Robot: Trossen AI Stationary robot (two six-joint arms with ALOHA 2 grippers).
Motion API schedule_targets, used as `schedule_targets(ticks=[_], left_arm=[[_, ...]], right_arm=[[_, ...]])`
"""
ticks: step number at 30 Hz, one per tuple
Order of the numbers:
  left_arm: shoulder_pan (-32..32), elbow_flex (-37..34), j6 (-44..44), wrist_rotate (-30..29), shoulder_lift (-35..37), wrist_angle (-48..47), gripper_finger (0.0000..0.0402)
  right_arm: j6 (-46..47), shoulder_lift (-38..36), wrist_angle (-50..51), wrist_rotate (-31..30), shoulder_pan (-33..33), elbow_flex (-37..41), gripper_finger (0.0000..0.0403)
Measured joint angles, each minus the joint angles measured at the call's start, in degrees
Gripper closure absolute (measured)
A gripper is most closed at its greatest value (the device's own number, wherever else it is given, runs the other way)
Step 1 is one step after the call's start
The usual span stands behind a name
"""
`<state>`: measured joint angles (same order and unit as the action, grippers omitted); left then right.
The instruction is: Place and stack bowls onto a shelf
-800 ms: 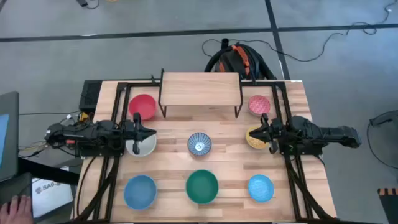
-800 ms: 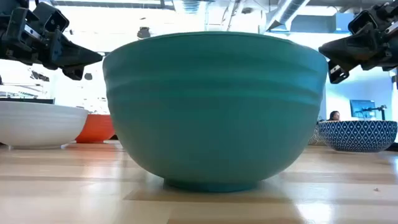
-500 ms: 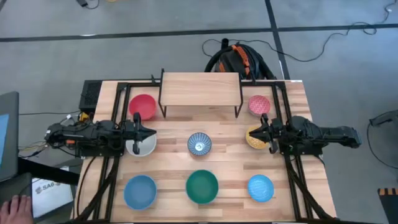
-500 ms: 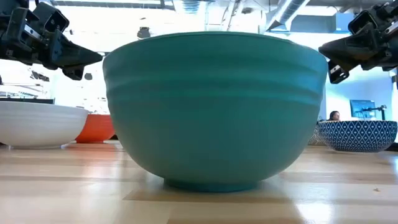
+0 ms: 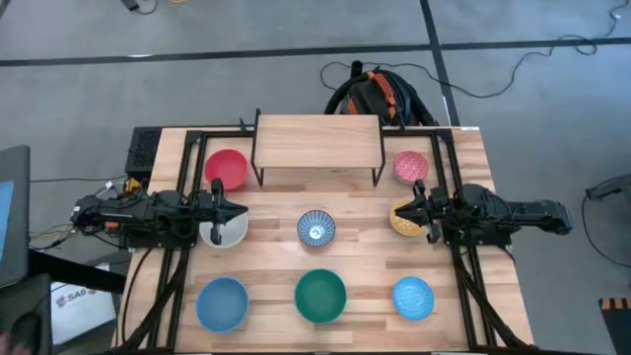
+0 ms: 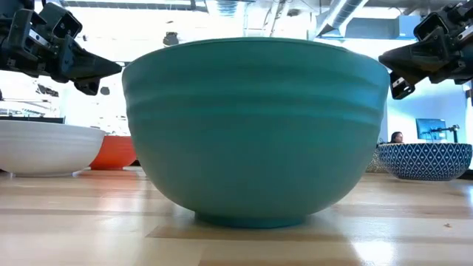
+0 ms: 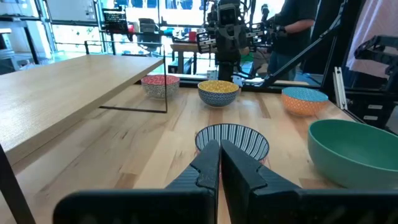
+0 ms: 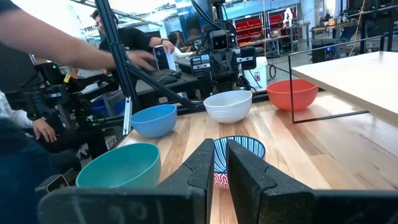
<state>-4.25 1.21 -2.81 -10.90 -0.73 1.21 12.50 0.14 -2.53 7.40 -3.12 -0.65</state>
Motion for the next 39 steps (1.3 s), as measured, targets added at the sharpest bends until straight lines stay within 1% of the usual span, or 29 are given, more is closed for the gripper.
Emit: schedule_targets(ticks=[18, 19, 22, 24, 27, 32, 35, 37, 39], left_arm=[[0.02, 0.0, 0.0, 0.0, 0.0, 0.0, 0.0402], [0.0, 0.0, 0.7, -0.07, -0.02, -0.01, 0.0401], [0.02, 0.0, 9.16, -0.96, 0.0, 0.05, 0.0401], [0.0, 0.0, 13.03, -0.9, 0.0, 0.05, 0.0401], [0.0, 0.0, 14.66, -1.42, -0.01, 0.15, 0.0401], [0.02, 0.0, 13.55, -1.59, 0.0, 0.18, 0.0401], [0.0, 0.0, 14.07, -4.11, -0.01, 0.72, 0.0401], [0.02, 0.0, 11.24, -4.56, 0.0, 1.61, 0.0402], [0.02, -0.04, 6.35, -4.57, -0.02, 3.77, 0.0401]], right_arm=[[0.0, 0.0, 0.0, 0.0, -0.01, 0.0, 0.0333], [0.02, 0.0, -0.01, 0.0, 0.0, -0.01, 0.0333], [0.01, 0.01, -0.01, 0.0, 0.0, 0.0, 0.0333], [0.02, 0.0, 0.0, 0.0, -0.02, -0.02, 0.0333], [0.01, 0.01, -0.02, 0.0, -0.01, -0.02, 0.0333], [0.02, 0.01, -0.02, 0.0, -0.02, 0.0, 0.0333], [0.02, 0.0, 0.0, 0.0, 0.0, -0.01, 0.0333], [0.01, 0.01, -0.02, 0.0, -0.02, 0.0, 0.0333], [0.02, 0.02, -0.02, 0.0, -0.02, 0.0, 0.0333]])
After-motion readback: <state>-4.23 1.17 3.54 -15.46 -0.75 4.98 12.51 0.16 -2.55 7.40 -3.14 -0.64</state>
